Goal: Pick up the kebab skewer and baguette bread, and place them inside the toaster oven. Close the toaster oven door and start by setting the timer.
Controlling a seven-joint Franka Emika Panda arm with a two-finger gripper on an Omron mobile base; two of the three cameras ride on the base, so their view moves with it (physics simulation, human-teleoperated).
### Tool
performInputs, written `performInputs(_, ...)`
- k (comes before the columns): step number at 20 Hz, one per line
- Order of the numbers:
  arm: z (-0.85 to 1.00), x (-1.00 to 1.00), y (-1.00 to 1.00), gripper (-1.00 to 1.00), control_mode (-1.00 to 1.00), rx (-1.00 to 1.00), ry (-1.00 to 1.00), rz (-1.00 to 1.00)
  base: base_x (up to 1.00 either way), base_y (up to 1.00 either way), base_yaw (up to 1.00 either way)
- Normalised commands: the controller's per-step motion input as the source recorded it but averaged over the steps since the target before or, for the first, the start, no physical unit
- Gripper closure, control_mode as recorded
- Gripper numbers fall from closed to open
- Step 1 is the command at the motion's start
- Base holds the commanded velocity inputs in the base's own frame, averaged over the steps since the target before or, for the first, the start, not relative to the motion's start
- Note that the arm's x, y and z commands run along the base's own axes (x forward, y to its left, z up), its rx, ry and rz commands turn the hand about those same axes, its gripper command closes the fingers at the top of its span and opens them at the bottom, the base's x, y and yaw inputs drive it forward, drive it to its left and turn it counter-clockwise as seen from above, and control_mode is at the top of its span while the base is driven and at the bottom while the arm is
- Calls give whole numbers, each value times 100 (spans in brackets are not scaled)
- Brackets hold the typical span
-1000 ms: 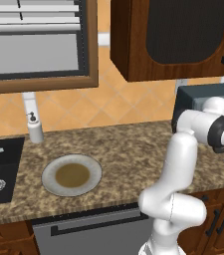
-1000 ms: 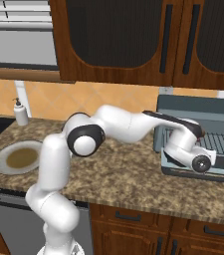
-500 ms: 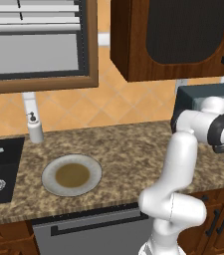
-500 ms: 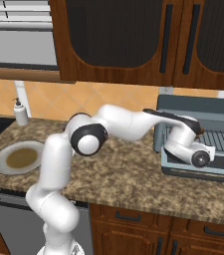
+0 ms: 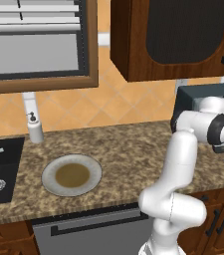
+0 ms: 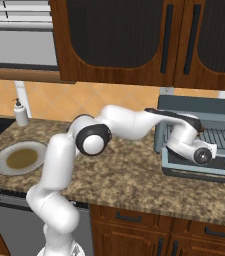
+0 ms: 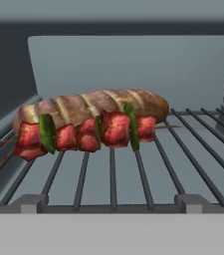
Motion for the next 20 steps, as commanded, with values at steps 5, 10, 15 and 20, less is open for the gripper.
performInputs(5,0,27,0,-100,-100,0,0,0,0,0,0)
performInputs(10,0,24,0,-100,-100,0,0,0,0,0,0)
performInputs(15,0,20,0,-100,-100,0,0,0,0,0,0)
performInputs(20,0,10,0,-100,-100,0,0,0,0,0,0)
